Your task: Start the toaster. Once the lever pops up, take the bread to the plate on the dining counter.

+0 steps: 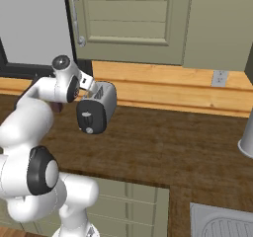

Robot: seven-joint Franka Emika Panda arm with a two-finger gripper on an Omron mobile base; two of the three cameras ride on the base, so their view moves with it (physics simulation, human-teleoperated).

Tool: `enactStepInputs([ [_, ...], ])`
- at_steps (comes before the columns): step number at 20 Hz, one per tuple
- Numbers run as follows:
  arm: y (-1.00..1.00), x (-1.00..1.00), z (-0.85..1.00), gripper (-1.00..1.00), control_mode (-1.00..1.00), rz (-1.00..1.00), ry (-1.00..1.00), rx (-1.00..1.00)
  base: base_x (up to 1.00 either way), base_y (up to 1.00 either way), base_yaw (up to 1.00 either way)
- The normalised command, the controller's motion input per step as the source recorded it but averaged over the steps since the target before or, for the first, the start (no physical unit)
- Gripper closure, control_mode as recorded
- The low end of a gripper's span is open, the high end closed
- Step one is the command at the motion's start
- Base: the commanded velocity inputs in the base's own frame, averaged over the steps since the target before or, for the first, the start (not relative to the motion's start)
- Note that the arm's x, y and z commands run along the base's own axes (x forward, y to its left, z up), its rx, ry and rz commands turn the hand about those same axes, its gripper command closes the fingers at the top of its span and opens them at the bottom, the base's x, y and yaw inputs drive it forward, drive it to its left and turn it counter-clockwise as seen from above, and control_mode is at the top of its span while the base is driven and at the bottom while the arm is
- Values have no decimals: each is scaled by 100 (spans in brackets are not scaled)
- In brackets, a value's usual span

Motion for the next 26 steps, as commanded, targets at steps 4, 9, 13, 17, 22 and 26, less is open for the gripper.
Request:
enactStepInputs([
  [4, 4, 14, -10, -100, -100, 3, 0, 0, 0, 0, 0],
  [9, 6, 19, -10, -100, -100, 3, 0, 0, 0, 0, 0],
  [13, 4, 22, -14, -100, -100, 2, 0, 0, 0, 0, 0],
  [17, 0, 29, -14, -100, -100, 0, 1, -1, 0, 0, 0],
  [22, 0, 29, -11, -100, -100, 0, 1, -2, 0, 0, 0],
  [26, 0, 31, -10, -100, -100, 0, 1, -2, 0, 0, 0],
])
